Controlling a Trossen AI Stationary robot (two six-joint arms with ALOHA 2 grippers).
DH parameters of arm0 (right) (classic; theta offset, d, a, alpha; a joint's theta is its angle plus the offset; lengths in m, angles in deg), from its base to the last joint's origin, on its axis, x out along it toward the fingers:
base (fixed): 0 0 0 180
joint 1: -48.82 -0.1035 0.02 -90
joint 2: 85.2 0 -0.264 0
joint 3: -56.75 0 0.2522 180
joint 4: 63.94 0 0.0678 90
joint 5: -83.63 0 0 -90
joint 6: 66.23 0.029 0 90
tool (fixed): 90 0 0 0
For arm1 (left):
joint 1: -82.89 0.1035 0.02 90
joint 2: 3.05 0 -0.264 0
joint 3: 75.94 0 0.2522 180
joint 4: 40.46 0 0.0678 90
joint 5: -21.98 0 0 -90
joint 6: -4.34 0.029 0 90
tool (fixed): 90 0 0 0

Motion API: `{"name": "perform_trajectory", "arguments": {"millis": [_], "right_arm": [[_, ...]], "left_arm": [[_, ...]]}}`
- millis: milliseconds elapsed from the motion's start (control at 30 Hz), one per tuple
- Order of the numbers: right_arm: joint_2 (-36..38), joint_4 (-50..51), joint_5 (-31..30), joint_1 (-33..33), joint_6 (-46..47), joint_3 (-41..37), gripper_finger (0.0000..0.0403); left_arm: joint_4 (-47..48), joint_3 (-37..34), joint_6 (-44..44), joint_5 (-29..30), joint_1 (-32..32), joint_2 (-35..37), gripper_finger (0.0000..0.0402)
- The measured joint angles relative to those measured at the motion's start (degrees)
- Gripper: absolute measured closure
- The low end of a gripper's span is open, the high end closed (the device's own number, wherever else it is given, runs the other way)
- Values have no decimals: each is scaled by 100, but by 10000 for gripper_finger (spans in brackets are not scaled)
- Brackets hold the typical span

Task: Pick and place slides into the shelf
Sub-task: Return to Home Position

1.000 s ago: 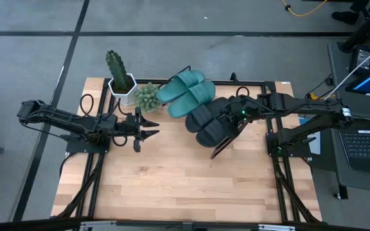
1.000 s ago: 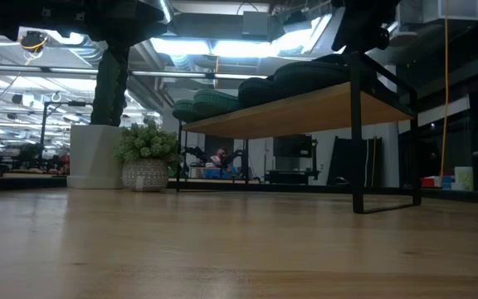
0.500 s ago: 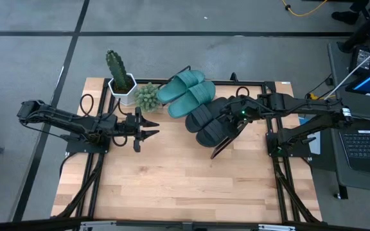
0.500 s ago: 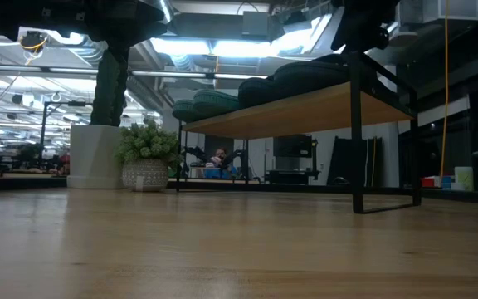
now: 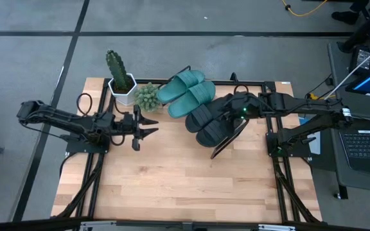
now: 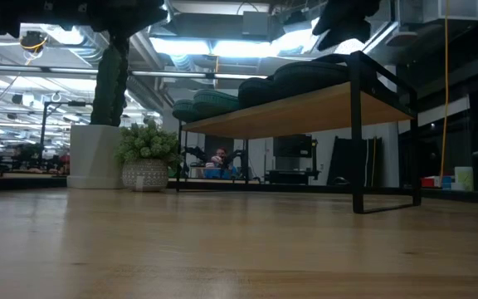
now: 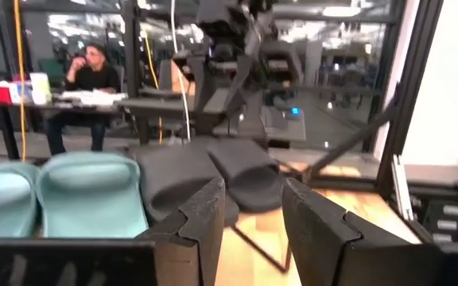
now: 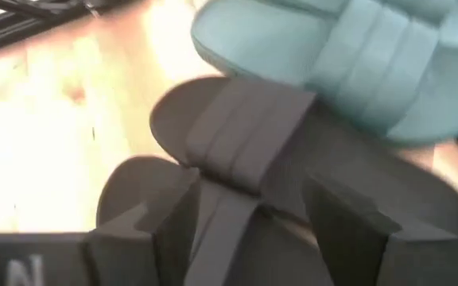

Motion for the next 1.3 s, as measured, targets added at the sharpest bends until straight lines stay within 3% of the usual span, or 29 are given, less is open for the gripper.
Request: {"name": "perform_trajectory", "arguments": {"millis": [233, 400, 633, 767, 900, 1100, 1300], "right_arm": [[0, -495, -7, -26, -945, 0, 294], [0, -524, -6, -20, -1239, 0, 389], [0, -629, -5, -20, -1369, 0, 387], [93, -1267, -6, -69, -1748, -213, 398], [323, -2366, 27, -101, -2115, -902, 387], [873, -3691, 228, -175, -1866, -2219, 378], [1465, -4803, 321, -456, -1793, -3310, 390]], "left_arm": [[313, 155, 303, 2, 163, 512, 282], [1568, 398, 314, 2, 317, 987, 282], [2524, 485, 662, 32, 509, 1643, 283], [3044, 485, 843, 40, 557, 2074, 282], [3472, 485, 723, 42, 565, 2346, 283], [3597, 175, 453, 42, 565, 2554, 282], [2907, -349, 619, 215, 565, 2682, 283]]}}
